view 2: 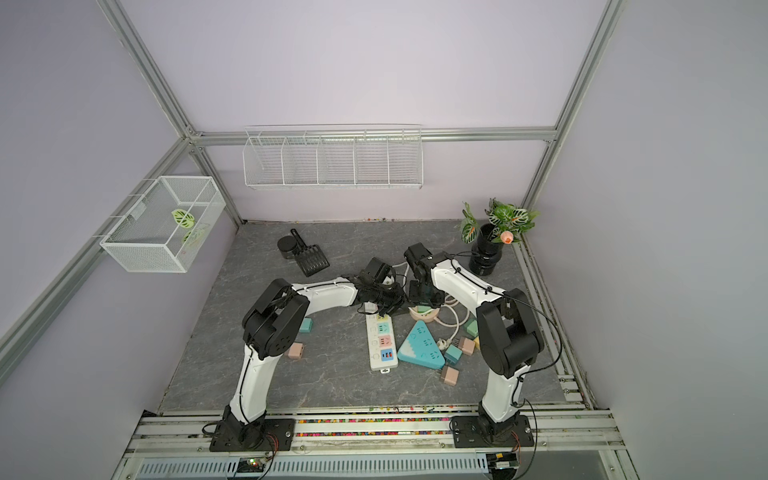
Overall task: Pull the plug off the socket
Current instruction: Remove the plug from the socket.
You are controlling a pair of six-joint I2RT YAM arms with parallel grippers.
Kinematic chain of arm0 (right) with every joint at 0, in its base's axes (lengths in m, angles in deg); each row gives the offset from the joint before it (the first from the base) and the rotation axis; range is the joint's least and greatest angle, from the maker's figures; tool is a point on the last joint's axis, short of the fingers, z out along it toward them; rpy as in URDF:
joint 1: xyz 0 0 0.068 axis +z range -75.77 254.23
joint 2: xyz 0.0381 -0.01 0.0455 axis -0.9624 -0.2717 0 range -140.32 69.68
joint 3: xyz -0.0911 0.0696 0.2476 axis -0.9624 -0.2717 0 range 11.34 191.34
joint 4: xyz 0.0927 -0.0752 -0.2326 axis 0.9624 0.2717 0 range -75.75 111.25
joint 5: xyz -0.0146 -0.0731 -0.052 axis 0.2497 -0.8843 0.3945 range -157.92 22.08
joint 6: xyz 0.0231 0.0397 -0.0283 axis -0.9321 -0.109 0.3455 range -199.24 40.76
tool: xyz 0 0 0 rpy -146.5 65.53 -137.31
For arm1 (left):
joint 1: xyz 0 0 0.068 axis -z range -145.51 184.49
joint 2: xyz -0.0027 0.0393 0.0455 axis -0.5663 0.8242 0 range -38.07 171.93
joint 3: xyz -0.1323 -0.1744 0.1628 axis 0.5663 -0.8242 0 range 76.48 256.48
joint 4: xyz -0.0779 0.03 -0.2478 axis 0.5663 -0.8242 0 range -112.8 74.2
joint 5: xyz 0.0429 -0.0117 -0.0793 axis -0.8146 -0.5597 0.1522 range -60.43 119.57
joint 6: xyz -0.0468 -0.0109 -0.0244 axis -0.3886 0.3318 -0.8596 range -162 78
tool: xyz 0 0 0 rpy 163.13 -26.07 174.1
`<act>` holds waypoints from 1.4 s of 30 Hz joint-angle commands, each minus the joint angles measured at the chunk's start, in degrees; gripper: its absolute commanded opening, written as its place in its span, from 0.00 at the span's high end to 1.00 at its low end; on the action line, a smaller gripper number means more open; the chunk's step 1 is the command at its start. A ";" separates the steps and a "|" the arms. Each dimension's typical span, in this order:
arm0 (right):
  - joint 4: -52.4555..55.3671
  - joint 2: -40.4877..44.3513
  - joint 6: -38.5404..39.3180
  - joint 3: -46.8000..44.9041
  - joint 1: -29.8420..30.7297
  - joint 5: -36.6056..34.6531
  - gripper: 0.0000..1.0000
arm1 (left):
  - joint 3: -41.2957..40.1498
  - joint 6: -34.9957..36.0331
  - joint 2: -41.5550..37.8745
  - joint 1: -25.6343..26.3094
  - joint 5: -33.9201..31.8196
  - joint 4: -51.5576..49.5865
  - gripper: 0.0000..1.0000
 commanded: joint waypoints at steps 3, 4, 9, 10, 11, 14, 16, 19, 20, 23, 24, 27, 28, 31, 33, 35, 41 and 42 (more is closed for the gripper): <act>-8.43 6.65 0.98 -4.95 3.69 -1.37 0.76 | -2.73 0.33 5.26 0.69 -5.21 -12.05 0.68; -9.11 8.22 0.91 -6.11 5.25 -2.75 0.76 | -2.61 0.37 5.24 0.67 -5.22 -12.00 0.68; -9.54 8.79 -1.50 -6.22 8.43 -7.67 0.76 | -1.90 0.17 5.61 0.58 -4.59 -11.66 0.68; -7.95 8.03 -1.89 -4.90 8.29 -9.71 0.76 | -1.65 0.22 5.66 0.61 -4.61 -11.83 0.68; -6.32 7.39 -1.97 -3.98 7.95 -11.26 0.77 | -1.57 0.28 5.74 0.64 -4.50 -11.86 0.68; -5.65 7.08 -2.65 -4.80 2.78 -8.77 0.78 | -1.63 0.74 5.28 0.64 -4.62 -11.74 0.68; -7.87 8.45 -3.48 -8.30 -0.88 -4.85 0.78 | -1.73 1.30 4.89 0.64 -4.73 -11.87 0.68; -10.48 9.32 -3.27 -10.89 -2.37 -0.93 0.78 | -1.72 2.24 4.16 0.60 -5.03 -11.96 0.68; -10.91 8.57 -2.86 -10.58 -1.96 0.55 0.78 | -1.60 2.26 4.16 0.64 -4.79 -11.71 0.68; -8.41 4.58 -2.26 -5.26 2.40 -1.66 0.79 | -0.82 2.26 4.74 0.85 -3.57 -11.00 0.68; -6.91 2.81 -2.03 -2.51 4.15 -2.94 0.79 | -0.61 2.26 4.95 0.89 -3.26 -10.86 0.68; -2.08 -1.95 -1.93 4.78 6.41 -5.60 0.78 | -1.10 2.26 4.87 0.97 -3.05 -10.47 0.68; -1.40 -2.67 -1.90 6.01 6.38 -5.86 0.78 | -1.34 2.21 4.83 0.97 -2.89 -10.22 0.68; -0.69 -2.65 -1.25 6.38 5.26 -6.93 0.78 | -2.89 1.62 4.65 0.99 -2.27 -9.14 0.68; -1.48 -0.87 -1.14 4.33 3.98 -6.78 0.78 | -3.63 1.60 4.60 0.92 -2.25 -9.09 0.68; -3.96 2.18 -1.69 0.62 2.63 -5.68 0.78 | -3.78 1.81 4.63 0.95 -2.28 -9.57 0.68; -16.81 11.74 -6.75 -12.50 -1.94 7.53 0.79 | -3.48 2.26 5.00 0.88 -3.39 -11.83 0.68; -15.64 12.13 -6.68 -12.28 -1.86 6.41 0.79 | -3.13 2.26 5.13 0.91 -3.59 -12.39 0.68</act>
